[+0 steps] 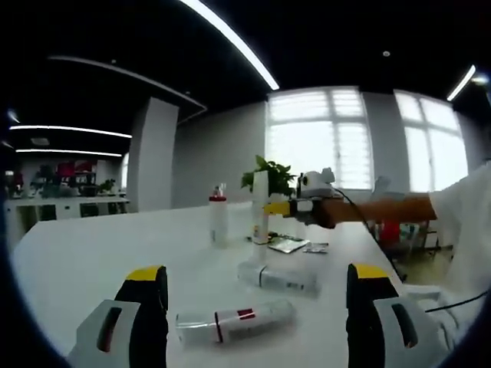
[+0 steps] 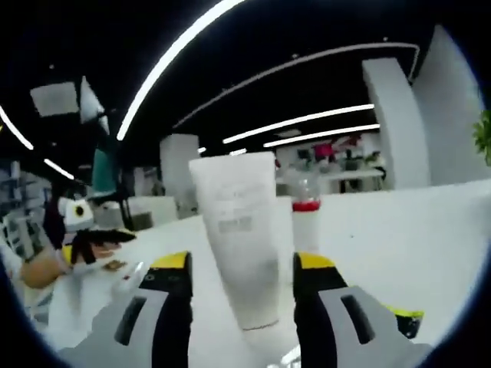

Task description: Arrange the skincare products in the storage area until every visible bottle or jar stands upright without overlapping.

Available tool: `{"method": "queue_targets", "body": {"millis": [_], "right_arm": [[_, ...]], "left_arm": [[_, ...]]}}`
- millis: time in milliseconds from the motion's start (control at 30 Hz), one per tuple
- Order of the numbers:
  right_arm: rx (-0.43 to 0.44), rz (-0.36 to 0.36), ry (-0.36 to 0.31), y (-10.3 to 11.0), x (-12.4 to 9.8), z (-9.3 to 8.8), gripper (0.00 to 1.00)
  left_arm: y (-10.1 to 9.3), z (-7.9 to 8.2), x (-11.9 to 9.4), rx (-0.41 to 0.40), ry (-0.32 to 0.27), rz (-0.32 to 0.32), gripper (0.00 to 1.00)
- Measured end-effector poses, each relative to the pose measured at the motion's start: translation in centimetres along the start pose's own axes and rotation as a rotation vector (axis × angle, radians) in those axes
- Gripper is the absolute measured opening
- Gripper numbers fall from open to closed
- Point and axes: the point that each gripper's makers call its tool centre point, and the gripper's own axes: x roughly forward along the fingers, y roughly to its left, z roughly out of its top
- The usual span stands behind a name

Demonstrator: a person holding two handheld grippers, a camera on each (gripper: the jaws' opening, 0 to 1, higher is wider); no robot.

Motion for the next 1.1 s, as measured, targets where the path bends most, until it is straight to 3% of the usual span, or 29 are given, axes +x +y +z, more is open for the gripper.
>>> {"method": "queue_targets", "body": {"millis": [67, 100, 300, 333, 367, 500, 833, 967, 1100], "right_arm": [[-0.014, 0.038, 0.062, -0.1, 0.0, -0.9, 0.51], [-0.012, 0.016, 0.059, -0.6, 0.1, -0.8, 0.5], [-0.032, 0.042, 0.063, -0.6, 1.0, -1.2, 0.4], [-0.033, 0.04, 0.065, -0.7, 1.1, -1.3, 0.34], [-0.051, -0.008, 0.057, -1.6, 1.1, -1.2, 0.34], [-0.073, -0.013, 0.036, -1.1, 0.8, -1.3, 0.32], [-0.138, -0.159, -0.015, -1.9, 0.8, -0.4, 0.29], [-0.126, -0.311, -0.118, -3.5, 0.5, 2.0, 0.29], [-0.052, -0.418, -0.167, -4.6, 0.3, 2.8, 0.29]], "left_arm": [[0.0, 0.0, 0.0, 0.0, 0.0, 0.001, 1.0], [0.1, 0.0, 0.0, -0.001, -0.001, 0.002, 1.0], [0.1, -0.1, 0.1, -0.001, 0.004, -0.001, 1.0], [0.1, -0.1, 0.1, 0.0, 0.005, 0.001, 1.0], [0.1, 0.0, 0.0, -0.002, 0.003, 0.001, 1.0], [0.2, 0.2, 0.0, -0.006, -0.004, -0.002, 1.0], [0.1, 0.2, 0.0, -0.005, -0.006, 0.0, 1.0], [0.1, 0.1, 0.0, -0.005, -0.003, 0.002, 1.0], [0.1, 0.1, 0.0, -0.005, -0.001, 0.003, 1.0]]}}
